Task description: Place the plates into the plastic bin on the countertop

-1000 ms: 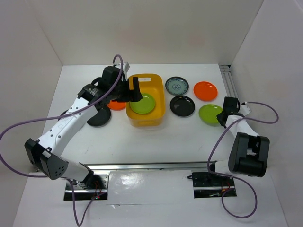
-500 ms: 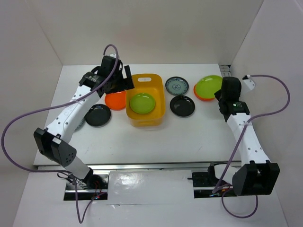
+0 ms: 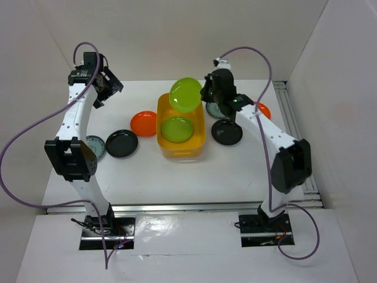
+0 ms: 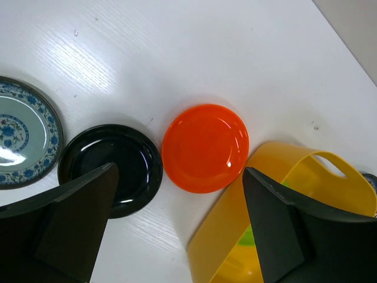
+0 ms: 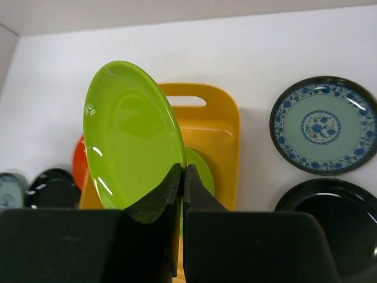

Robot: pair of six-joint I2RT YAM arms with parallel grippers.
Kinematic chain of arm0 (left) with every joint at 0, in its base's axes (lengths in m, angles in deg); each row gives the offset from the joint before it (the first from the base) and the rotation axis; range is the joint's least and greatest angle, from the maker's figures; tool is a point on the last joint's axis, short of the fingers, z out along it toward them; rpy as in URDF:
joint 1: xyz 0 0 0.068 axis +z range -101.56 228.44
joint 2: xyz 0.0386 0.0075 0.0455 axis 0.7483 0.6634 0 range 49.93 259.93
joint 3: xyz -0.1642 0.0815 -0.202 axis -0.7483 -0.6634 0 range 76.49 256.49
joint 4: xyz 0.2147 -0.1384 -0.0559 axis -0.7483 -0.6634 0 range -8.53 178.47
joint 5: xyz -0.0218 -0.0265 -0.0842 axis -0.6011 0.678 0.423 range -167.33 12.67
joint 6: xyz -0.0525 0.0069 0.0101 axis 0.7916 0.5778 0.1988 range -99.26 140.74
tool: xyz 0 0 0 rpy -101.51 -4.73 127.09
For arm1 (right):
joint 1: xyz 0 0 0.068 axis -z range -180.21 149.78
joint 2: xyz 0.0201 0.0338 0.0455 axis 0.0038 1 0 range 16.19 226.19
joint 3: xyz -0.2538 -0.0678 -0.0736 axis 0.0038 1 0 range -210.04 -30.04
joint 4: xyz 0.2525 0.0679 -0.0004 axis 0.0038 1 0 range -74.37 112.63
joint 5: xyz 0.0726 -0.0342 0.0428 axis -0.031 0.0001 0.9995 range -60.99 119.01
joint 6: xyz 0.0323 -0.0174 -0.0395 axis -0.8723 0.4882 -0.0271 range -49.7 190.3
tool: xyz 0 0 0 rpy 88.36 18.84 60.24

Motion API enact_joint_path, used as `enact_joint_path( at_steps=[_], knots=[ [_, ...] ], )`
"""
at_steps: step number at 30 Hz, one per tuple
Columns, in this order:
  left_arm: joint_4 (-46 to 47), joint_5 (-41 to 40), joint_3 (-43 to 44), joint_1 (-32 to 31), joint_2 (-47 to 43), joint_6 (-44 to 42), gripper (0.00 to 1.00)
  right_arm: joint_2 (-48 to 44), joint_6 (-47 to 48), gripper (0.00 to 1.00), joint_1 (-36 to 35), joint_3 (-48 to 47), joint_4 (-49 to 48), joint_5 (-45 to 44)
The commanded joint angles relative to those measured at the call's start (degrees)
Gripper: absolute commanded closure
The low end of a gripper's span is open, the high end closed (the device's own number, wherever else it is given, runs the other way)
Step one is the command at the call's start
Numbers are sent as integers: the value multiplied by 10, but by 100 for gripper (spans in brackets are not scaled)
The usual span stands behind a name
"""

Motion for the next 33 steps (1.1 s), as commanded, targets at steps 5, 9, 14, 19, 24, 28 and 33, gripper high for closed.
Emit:
enact_joint_path(
  at_steps=[5,9,14,19,24,28,33],
  knots=[
    [44,55,11,29,56,-54,0,132,65,100,-18,-110,34,22],
    [70,84,3,55,87,-67,0,166,87,100,-29,-131,55,30],
    [102,136,10,69,112,-104,0,178,92,100,-34,-131,57,42],
    [102,196,40,69,162,-134,0,184,97,100,-47,-126,62,37],
    [119,208,27,69,185,-159,0,190,97,92,-52,-119,68,30],
    [119,221,14,69,212,-159,0,178,92,85,-57,-91,34,37],
    [153,244,-27,69,199,-164,0,178,92,55,-63,-97,39,32]
  ],
)
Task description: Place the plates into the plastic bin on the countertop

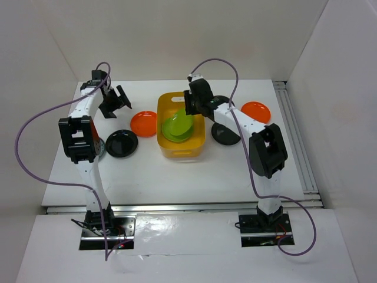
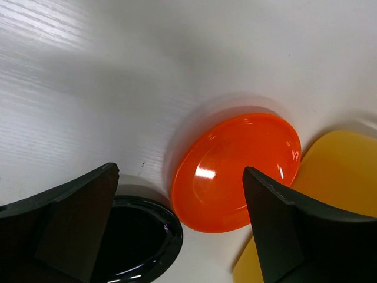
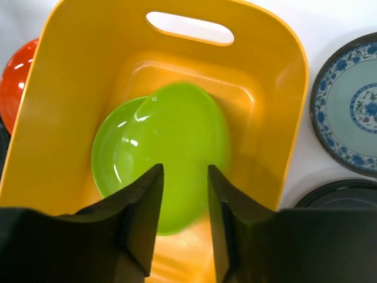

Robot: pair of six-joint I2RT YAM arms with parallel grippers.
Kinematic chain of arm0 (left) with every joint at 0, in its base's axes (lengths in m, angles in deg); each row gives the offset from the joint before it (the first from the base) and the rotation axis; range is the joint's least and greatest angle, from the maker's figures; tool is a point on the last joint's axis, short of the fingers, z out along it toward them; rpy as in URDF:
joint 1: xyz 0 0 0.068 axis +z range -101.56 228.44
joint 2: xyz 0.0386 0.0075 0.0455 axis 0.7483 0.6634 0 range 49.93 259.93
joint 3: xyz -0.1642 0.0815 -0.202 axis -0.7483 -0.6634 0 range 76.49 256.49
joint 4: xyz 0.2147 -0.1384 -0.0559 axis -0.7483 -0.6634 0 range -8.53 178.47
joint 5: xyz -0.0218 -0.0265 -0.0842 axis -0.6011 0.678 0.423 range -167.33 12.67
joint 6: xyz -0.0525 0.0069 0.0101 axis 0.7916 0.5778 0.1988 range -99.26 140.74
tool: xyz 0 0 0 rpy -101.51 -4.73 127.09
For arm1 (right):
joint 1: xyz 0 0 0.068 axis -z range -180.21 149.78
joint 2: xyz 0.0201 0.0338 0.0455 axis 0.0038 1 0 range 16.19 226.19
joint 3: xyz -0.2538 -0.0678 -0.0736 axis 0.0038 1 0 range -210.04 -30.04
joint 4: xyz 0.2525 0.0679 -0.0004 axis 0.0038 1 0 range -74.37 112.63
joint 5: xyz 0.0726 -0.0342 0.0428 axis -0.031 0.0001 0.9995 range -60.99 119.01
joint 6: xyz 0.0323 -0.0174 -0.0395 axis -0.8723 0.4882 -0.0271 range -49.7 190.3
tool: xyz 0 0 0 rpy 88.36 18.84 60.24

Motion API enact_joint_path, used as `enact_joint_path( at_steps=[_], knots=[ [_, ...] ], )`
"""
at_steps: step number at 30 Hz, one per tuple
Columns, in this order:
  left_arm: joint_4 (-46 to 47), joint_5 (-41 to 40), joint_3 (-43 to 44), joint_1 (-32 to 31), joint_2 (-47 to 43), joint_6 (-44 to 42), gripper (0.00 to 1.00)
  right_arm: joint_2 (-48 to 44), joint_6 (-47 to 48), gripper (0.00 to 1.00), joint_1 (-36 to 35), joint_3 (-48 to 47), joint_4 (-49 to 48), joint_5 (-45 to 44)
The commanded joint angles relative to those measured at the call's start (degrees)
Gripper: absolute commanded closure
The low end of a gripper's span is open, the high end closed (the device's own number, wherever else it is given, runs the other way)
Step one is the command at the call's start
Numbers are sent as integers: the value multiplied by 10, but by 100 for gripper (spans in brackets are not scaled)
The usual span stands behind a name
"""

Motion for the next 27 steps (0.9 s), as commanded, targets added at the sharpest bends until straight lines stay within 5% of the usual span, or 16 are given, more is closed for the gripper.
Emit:
enact_joint_path(
  at_steps=[1,8,13,14,27],
  knots=[
    [30,30,-7,0,-5,-21,0,-14,2,54,-10,-11,-18,5],
    [36,60,5,0,31,-31,1,-19,8,14,-25,-46,-13,5],
    [47,60,-7,-5,43,-37,4,-47,8,9,-31,-73,-8,10],
    [47,60,-7,-5,49,-37,4,-59,8,0,-31,-73,-8,11],
    [94,81,-77,-16,37,-53,29,-118,13,0,-13,-58,-2,21]
  ],
)
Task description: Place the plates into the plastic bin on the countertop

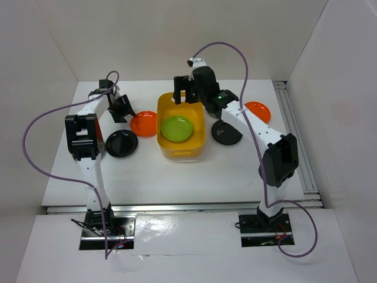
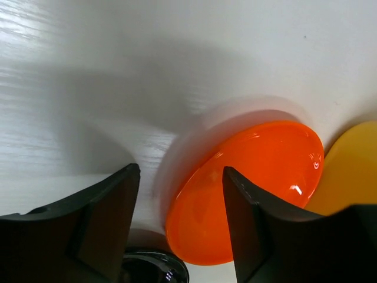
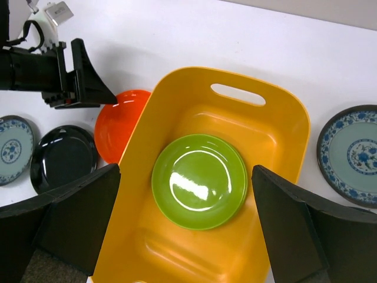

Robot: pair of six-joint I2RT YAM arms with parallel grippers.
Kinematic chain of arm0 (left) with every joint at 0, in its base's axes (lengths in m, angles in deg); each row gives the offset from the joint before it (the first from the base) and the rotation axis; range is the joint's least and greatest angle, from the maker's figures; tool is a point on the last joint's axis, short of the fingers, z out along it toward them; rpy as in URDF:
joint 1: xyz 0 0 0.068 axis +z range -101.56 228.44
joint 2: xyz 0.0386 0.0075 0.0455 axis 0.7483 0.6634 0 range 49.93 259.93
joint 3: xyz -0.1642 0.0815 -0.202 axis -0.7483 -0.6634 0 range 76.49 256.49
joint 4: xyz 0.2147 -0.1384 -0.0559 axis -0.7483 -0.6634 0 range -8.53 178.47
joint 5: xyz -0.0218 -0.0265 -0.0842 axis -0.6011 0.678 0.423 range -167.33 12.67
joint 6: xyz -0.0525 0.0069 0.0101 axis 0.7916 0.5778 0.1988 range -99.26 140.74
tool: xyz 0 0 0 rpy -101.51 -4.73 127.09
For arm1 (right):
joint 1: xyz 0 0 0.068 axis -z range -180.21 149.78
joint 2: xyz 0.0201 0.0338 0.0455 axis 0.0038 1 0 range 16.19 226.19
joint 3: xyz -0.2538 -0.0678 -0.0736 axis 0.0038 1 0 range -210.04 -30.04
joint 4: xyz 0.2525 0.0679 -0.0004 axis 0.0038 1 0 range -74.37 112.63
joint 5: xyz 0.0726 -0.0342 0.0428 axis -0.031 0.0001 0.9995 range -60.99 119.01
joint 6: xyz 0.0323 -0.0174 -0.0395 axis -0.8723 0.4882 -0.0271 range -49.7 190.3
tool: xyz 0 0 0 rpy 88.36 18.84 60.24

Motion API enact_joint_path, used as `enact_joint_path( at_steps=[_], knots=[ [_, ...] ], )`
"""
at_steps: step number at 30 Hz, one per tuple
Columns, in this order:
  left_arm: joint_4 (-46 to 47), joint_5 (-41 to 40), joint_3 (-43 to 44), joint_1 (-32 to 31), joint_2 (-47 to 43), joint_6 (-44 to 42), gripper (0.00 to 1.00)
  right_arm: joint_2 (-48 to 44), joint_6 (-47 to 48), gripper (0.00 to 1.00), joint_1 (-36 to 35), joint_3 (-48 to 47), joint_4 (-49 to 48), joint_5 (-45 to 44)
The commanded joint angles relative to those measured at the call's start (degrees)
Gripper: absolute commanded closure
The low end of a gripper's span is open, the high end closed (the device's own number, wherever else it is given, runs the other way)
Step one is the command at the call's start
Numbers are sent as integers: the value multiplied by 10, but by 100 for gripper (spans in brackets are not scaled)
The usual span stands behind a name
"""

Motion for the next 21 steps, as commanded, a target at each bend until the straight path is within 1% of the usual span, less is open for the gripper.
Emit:
enact_joint_path(
  at_steps=[1,5,6,8,10,12,13,16,18,19,20,21],
  knots=[
    [25,13,-53,-5,-17,-18,29,-40,3,0,8,1,-10,6],
    [33,13,-59,-5,-11,-18,31,-57,-2,0,20,21,-17,18],
    [33,13,-53,-5,-11,-18,36,-62,-2,0,20,21,-17,18],
    [27,0,-43,-12,-6,-18,40,-68,-7,0,26,28,-17,23],
    [22,-7,-37,-17,0,-13,52,-86,-13,0,32,36,-22,23],
    [17,-25,-31,-17,0,-13,54,-91,-13,0,32,42,-27,29],
    [17,-38,-31,-17,0,-8,60,-91,-13,0,39,42,-27,29],
    [12,-38,-31,-17,0,-8,60,-96,-13,0,44,48,-27,29],
    [12,-45,-25,-17,0,-8,78,-103,-18,0,50,53,-27,29],
    [6,-52,-25,-17,0,-8,81,-103,-18,0,50,60,-27,29],
    [6,-64,-25,-17,0,-8,92,-108,-18,0,56,60,-27,29],
    [-1,-71,-25,-17,0,-1,100,-108,-18,0,57,60,-27,29]
  ],
)
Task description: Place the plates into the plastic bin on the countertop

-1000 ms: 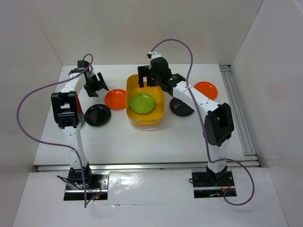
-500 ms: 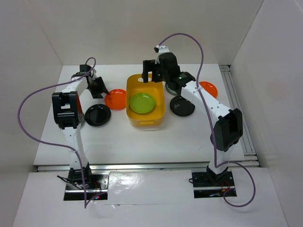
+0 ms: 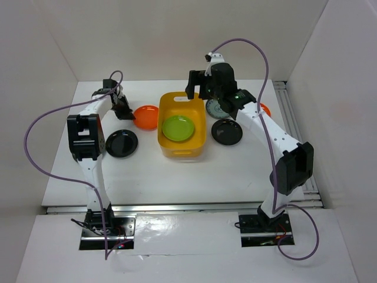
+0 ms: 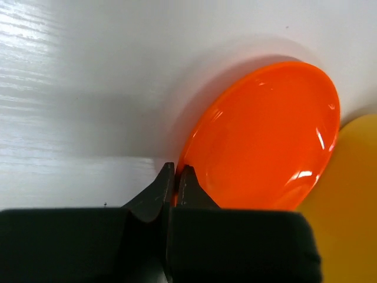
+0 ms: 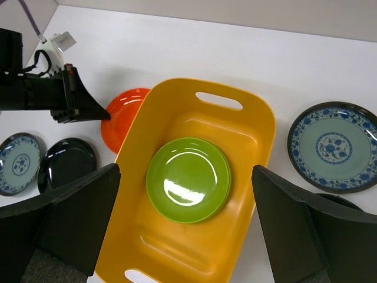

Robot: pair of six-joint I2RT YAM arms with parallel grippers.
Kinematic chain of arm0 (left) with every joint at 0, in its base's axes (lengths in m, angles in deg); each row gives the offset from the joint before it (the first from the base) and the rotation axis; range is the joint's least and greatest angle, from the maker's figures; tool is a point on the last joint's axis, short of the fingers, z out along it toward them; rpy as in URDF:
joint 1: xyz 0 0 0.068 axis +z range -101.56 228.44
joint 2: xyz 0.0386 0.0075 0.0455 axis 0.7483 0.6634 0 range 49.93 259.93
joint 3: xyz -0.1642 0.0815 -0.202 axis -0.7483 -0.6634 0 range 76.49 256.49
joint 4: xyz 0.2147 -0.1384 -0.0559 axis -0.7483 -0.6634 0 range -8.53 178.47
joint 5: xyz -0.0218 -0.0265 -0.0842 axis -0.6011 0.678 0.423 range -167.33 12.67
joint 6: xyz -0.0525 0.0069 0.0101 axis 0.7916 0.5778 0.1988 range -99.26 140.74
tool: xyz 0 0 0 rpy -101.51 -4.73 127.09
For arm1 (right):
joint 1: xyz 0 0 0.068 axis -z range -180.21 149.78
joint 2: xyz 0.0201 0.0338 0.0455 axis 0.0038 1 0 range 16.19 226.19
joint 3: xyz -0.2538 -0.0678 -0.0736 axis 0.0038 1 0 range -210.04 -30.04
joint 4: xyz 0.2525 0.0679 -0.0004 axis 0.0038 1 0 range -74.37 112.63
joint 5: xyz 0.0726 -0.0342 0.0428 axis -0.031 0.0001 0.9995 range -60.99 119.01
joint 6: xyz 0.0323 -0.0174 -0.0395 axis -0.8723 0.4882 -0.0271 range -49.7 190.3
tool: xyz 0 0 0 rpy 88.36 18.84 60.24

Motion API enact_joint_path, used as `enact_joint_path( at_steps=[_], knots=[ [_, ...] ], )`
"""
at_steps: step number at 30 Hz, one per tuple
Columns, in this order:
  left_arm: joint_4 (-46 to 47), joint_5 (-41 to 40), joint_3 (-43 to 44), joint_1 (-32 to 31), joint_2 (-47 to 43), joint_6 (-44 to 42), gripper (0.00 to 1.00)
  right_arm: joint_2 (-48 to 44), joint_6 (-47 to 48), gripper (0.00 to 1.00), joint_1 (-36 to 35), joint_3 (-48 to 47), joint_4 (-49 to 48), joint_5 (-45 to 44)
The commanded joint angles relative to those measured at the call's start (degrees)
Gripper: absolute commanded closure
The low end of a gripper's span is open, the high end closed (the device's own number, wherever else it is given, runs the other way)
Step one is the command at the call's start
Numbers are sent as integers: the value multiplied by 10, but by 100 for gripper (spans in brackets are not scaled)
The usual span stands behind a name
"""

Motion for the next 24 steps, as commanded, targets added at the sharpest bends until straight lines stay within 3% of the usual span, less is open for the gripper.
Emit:
enact_joint_path(
  at_steps=[1,10,18,24],
  knots=[
    [-29,-63,11,-1,14,-1,100,-26,-6,0,13,15,-22,3],
    [-130,-245,132,-6,1,59,100,-43,-11,0,24,38,-22,19],
    [-29,-208,64,-17,-200,83,100,-48,-11,0,34,50,-27,19],
    [-29,-166,25,-92,-303,77,100,-53,-27,0,79,40,-2,19]
  ],
)
